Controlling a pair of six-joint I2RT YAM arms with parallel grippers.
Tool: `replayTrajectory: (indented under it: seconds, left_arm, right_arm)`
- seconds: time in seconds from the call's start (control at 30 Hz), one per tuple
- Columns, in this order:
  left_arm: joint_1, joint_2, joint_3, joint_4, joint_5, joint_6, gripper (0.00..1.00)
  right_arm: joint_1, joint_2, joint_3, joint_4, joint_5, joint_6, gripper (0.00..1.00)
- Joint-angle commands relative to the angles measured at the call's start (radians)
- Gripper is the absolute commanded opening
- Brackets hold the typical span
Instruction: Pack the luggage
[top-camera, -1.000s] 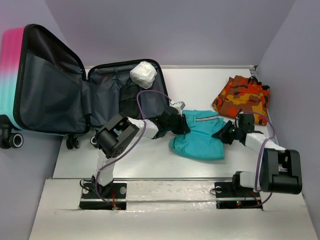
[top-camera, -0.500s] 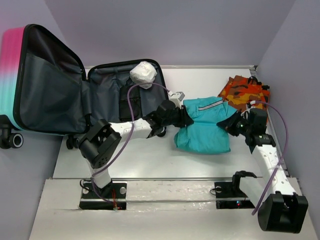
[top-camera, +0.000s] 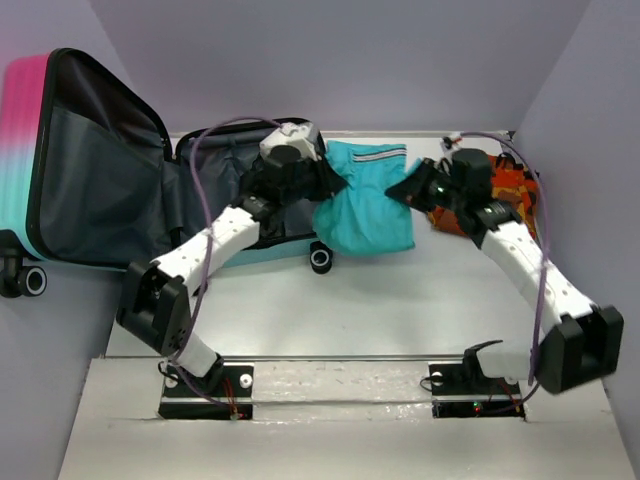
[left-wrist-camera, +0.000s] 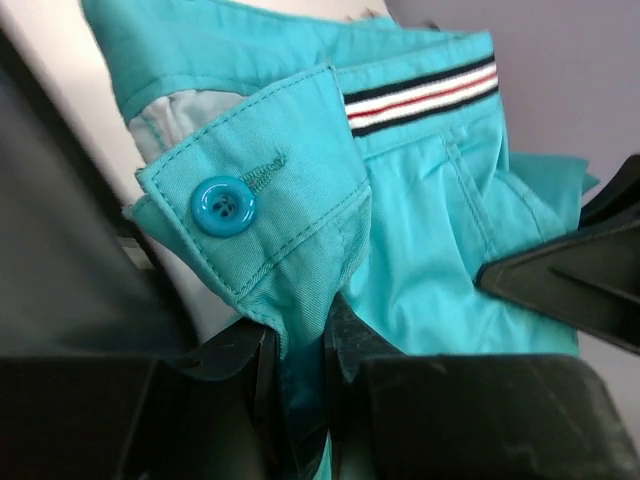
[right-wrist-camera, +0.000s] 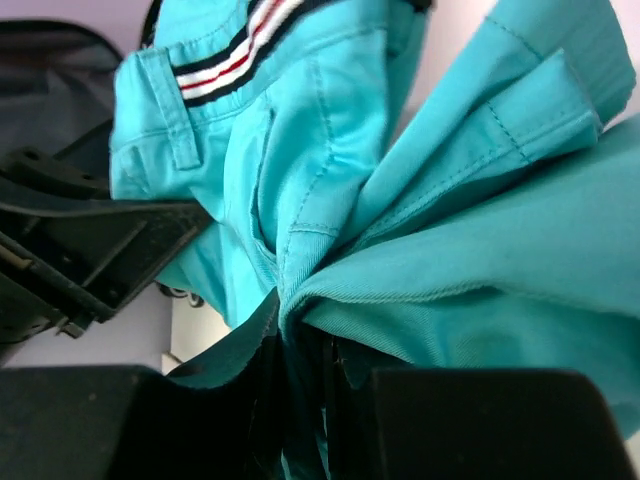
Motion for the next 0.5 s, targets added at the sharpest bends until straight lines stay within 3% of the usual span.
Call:
replayTrajectory:
  seconds: [0.0,0.13,0.27,0.3,0.37,0.4,0.47]
  left_arm:
    - [0.211,-0.14,0.067,-0.093,0.001,0.062,0.06]
    - [0.378,-0.206,0.097,-0.157,0.078,0.076,0.06]
    - [0.53,-0.206,0.263,-0.243,0.16,0.094,0.06]
    - [0.559,-0.188,0.301,-0.261,0.17,0.094,0.06]
    - [0.633,-0.162,0.416,-0.31,0.188,0.094,0.06]
    - [0.68,-0.136,0.449,-0.312,0.205,0.064,0.06]
    - [0.751,-0.102,0.533,-0.295,0.254,0.036,0.06]
  right_arm:
    - [0.193,0.276,0.255,0.183,0.043,0.058,0.07]
    - [0.26,0.438,0.476,0.22,0.033,0.1,0.07]
    - [0.36,0.68,0.878,0.11,-0.004,0.089,0.07]
    - [0.391,0.738,1.096,0.038,0.0,0.083,0.07]
    - [0.391,0.931,1.333,-0.016,-0.013,0.11,0.07]
    - [0.391,0.993,1.528,-0.018,-0.024,0.135,0.07]
    - [0.391,1.129,1.666,0.011,-0.026,0.175,0.07]
